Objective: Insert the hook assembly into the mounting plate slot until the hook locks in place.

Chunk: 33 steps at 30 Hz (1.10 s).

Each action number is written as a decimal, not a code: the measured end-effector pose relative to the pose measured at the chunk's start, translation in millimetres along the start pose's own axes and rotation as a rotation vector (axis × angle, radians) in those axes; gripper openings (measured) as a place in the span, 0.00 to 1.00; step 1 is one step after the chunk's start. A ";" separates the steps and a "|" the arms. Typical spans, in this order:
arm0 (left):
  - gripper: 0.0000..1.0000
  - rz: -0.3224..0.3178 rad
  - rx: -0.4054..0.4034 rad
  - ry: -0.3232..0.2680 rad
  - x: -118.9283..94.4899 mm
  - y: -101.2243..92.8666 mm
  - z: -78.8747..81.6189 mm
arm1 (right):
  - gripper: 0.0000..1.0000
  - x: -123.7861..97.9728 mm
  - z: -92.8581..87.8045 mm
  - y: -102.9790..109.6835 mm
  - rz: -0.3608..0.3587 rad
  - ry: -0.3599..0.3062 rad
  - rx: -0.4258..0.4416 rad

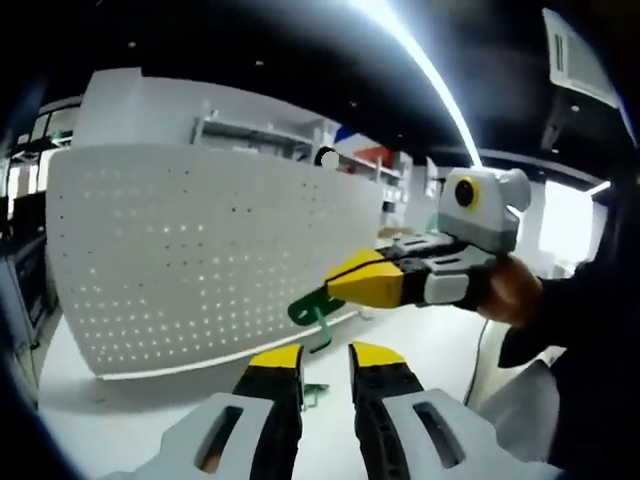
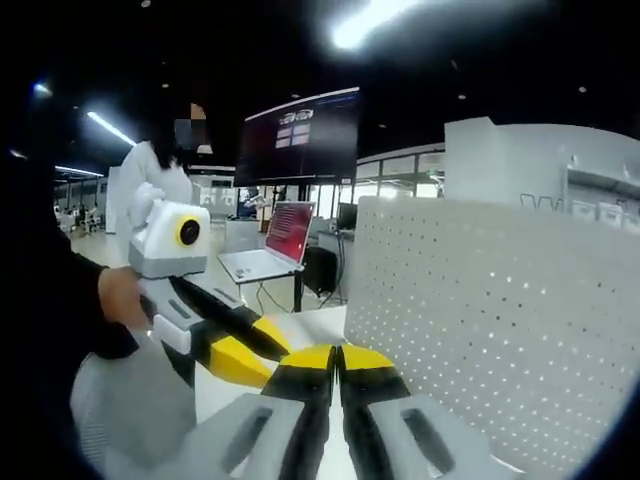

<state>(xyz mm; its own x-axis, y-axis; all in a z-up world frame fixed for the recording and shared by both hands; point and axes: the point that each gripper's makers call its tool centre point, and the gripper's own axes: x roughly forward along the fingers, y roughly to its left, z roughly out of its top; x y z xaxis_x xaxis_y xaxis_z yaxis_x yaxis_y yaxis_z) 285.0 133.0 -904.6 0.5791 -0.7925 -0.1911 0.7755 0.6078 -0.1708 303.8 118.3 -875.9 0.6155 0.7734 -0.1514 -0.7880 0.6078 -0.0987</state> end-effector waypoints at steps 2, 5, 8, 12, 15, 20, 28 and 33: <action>0.15 0.004 -0.017 -0.002 0.3 0.9 -0.4 | 0.00 -0.2 0.8 0.8 0.003 -0.002 -0.006; 0.14 0.000 -0.033 -0.010 0.1 0.9 1.2 | 0.00 -0.6 0.4 1.5 0.006 -0.001 -0.008; 0.11 0.005 -0.031 -0.012 -0.5 1.6 2.7 | 0.00 -0.9 -1.0 1.1 0.007 -0.001 -0.009; 0.10 0.008 -0.021 -0.002 -0.7 2.6 2.1 | 0.00 -0.8 -2.2 2.0 0.009 -0.001 -0.005; 0.09 0.013 -0.004 -0.003 -1.3 3.2 3.4 | 0.00 -0.8 -1.7 1.9 0.010 -0.003 -0.005; 0.08 0.025 0.085 0.008 -1.5 2.5 5.6 | 0.00 -1.3 -2.4 1.3 0.009 0.002 -0.011; 0.07 0.057 0.223 0.041 0.5 0.2 5.9 | 0.00 -3.6 -6.2 -0.5 0.001 0.012 -0.018; 0.07 0.073 0.275 0.051 0.5 0.5 7.1 | 0.00 -4.2 -8.8 -1.3 -0.002 0.022 -0.012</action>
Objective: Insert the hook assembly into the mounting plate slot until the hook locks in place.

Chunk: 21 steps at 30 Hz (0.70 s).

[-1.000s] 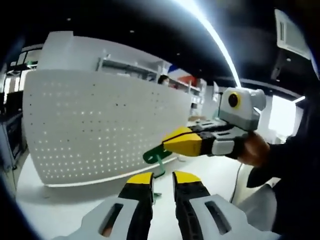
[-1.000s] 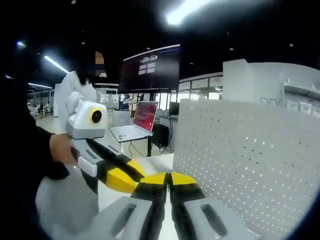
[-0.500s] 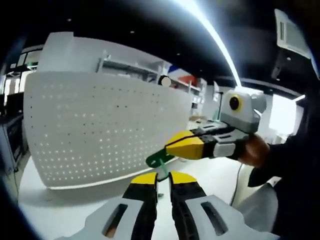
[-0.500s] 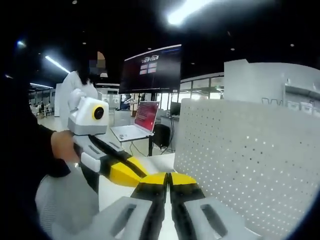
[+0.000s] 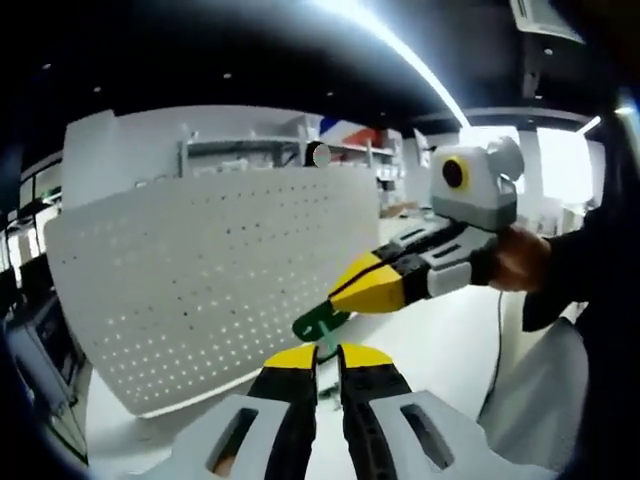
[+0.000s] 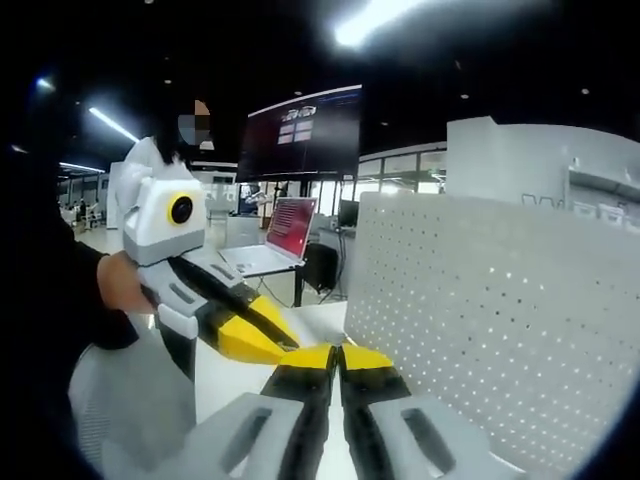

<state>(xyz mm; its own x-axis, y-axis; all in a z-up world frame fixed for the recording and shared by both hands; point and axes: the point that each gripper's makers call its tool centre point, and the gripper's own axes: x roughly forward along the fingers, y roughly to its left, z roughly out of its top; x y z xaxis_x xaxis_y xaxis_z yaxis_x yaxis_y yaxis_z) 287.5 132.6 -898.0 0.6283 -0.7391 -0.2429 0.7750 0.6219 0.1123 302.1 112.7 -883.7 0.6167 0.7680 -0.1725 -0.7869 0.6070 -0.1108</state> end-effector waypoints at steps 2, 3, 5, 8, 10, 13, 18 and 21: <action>0.07 0.003 0.029 0.009 0.0 -0.5 -0.4 | 0.00 0.1 -0.8 0.0 0.001 0.002 0.004; 0.06 0.005 0.040 0.011 -0.2 -0.5 -0.4 | 0.00 0.2 -1.6 0.0 0.001 0.005 0.006; 0.06 0.002 0.058 0.020 -0.3 -0.7 -1.8 | 0.00 0.4 -4.2 0.3 0.005 0.013 0.014; 0.07 0.009 0.032 0.012 0.5 1.1 -4.7 | 0.00 0.7 -2.9 0.5 0.007 0.000 0.028; 0.08 0.009 -0.034 -0.004 1.5 2.0 -5.7 | 0.00 0.6 -0.7 0.5 0.006 -0.007 0.025; 0.09 -0.009 -0.143 -0.037 0.9 4.0 -3.4 | 0.00 1.0 0.5 0.6 0.005 -0.011 0.020; 0.15 -0.058 -0.276 -0.065 1.9 -0.6 -0.9 | 0.00 0.7 0.9 -0.4 0.006 -0.015 0.006; 0.15 -0.071 -0.335 -0.072 2.8 1.1 -2.5 | 0.00 0.5 1.5 -0.2 0.009 -0.021 0.001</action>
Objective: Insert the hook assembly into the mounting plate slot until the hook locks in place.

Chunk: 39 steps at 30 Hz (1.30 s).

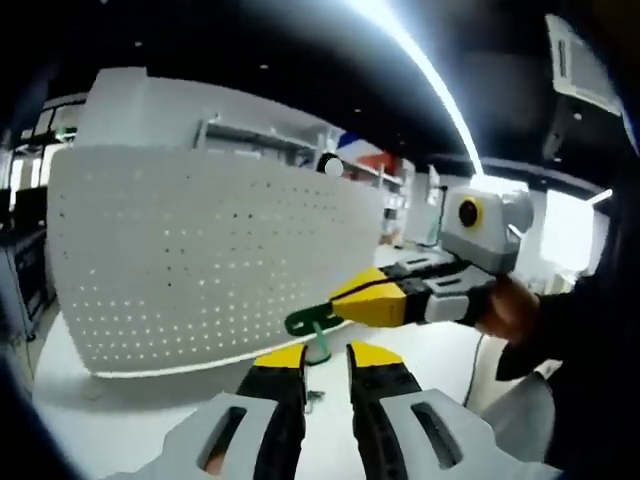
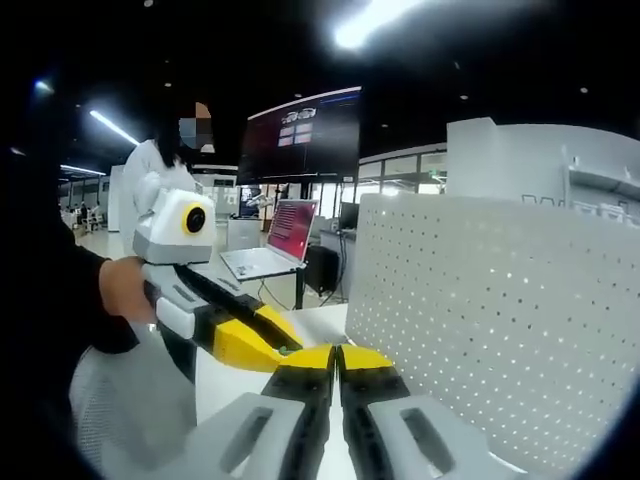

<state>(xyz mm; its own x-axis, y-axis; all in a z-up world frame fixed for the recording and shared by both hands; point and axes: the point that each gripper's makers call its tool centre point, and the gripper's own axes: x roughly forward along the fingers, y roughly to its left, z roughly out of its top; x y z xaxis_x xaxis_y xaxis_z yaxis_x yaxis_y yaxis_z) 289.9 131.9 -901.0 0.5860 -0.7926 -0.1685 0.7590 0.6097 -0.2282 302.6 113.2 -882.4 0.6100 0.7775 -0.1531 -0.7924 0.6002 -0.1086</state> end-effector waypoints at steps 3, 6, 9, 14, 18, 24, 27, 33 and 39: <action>0.15 -0.017 -0.039 -0.008 1.0 -0.7 0.3 | 0.00 -0.6 1.6 0.5 0.002 -0.009 -0.006; 0.15 -0.023 -0.065 -0.017 2.1 -1.8 1.6 | 0.00 -1.3 3.4 0.5 0.001 -0.018 -0.006; 0.13 -0.031 -0.078 -0.019 3.0 -3.1 2.1 | 0.00 -2.4 5.5 0.5 0.000 -0.026 -0.010; 0.14 -0.045 -0.092 -0.018 4.1 -3.9 1.1 | 0.00 -2.3 7.5 2.7 0.005 -0.034 -0.020; 0.16 -0.048 -0.083 -0.014 5.2 -6.1 -0.1 | 0.00 -1.2 7.7 5.2 0.013 -0.034 -0.024; 0.10 -0.044 -0.076 -0.010 4.0 -4.1 -0.3 | 0.00 -2.2 8.7 7.0 0.020 -0.039 -0.033; 0.09 -0.045 -0.066 -0.001 4.1 -4.8 -1.2 | 0.00 -2.3 7.9 7.1 0.022 -0.038 -0.034; 0.08 -0.040 0.001 0.021 3.7 -5.8 -2.0 | 0.00 -3.3 5.8 8.1 0.032 -0.027 -0.028; 0.07 -0.006 0.134 0.059 4.5 -5.7 -3.9 | 0.00 -4.3 0.8 7.6 0.036 0.009 -0.047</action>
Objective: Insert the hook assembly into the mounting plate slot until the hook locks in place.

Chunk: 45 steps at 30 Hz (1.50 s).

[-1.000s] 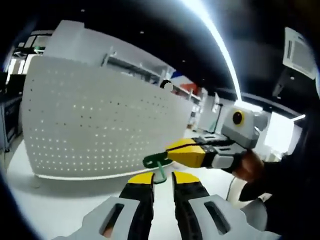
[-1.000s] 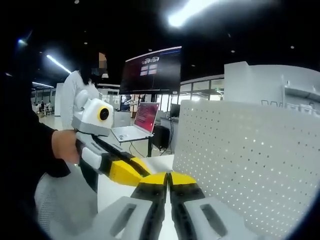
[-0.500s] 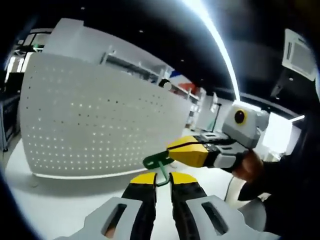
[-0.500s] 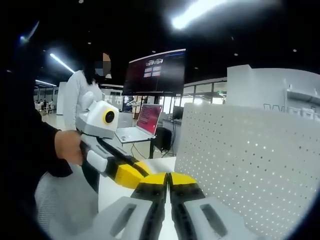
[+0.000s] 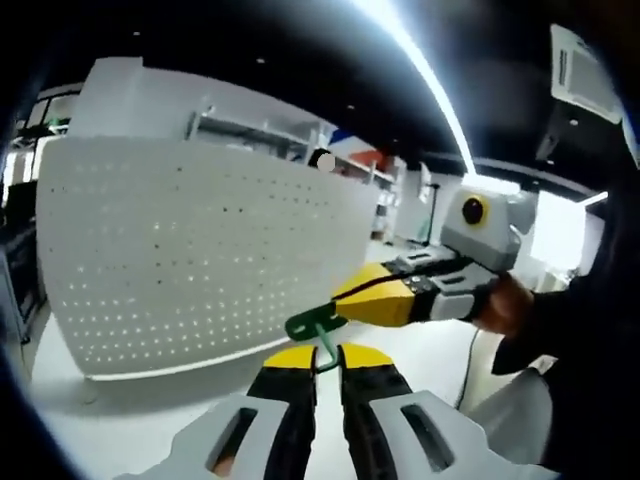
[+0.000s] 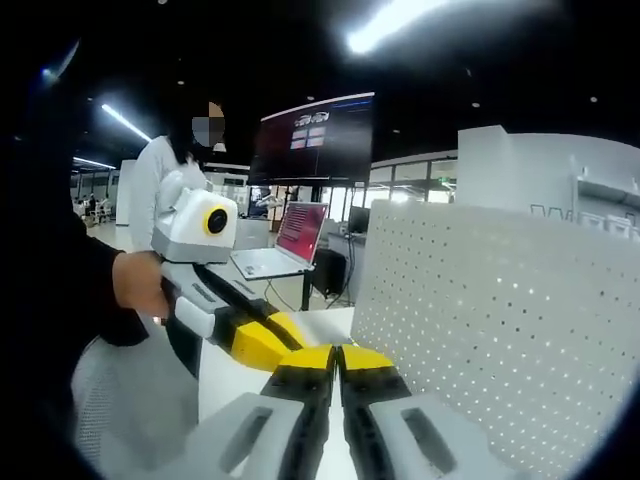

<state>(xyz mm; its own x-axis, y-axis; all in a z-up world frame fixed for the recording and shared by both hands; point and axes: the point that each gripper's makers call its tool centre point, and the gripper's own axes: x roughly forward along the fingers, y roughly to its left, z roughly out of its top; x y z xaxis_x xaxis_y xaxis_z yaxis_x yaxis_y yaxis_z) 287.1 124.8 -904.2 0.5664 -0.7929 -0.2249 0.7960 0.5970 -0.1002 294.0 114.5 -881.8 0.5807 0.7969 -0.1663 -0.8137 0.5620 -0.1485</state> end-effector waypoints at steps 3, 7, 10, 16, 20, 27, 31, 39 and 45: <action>0.06 -0.001 0.044 0.018 1.4 -3.8 -1.4 | 0.00 -0.5 -3.2 -0.6 -0.002 0.022 -0.006; 0.06 0.012 0.097 0.043 3.0 -4.3 -4.7 | 0.01 -1.0 -9.3 -1.2 -0.001 0.052 0.004; 0.05 0.012 0.107 0.049 3.1 -4.2 -5.7 | 0.01 -2.1 -12.2 -1.7 -0.002 0.062 0.011; 0.05 0.015 0.140 0.066 2.7 -4.1 -7.9 | 0.01 -2.8 -16.0 -0.8 0.004 0.070 0.018; 0.06 0.029 0.138 0.064 2.3 0.1 -7.2 | 0.00 -3.3 -12.6 -0.2 0.009 0.056 0.031; 0.07 0.032 0.069 0.039 2.9 4.8 -6.3 | 0.00 -2.7 -11.4 -1.0 0.001 0.043 0.034; 0.08 0.030 0.037 0.021 3.1 5.5 -4.7 | 0.00 -2.6 -8.6 -1.8 -0.006 0.025 0.030; 0.09 0.020 -0.041 -0.028 3.8 6.1 3.0 | 0.00 -3.8 -0.2 -5.7 -0.024 -0.012 0.030; 0.14 -0.018 -0.169 -0.083 2.7 2.6 9.8 | 0.00 -6.2 3.8 -8.9 -0.039 -0.030 0.027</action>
<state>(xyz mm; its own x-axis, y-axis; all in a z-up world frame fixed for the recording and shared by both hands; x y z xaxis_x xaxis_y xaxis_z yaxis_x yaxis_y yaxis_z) 292.8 123.0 -895.5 0.5740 -0.8066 -0.1412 0.7628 0.5894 -0.2660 297.5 105.5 -875.8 0.6116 0.7802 -0.1313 -0.7909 0.5984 -0.1282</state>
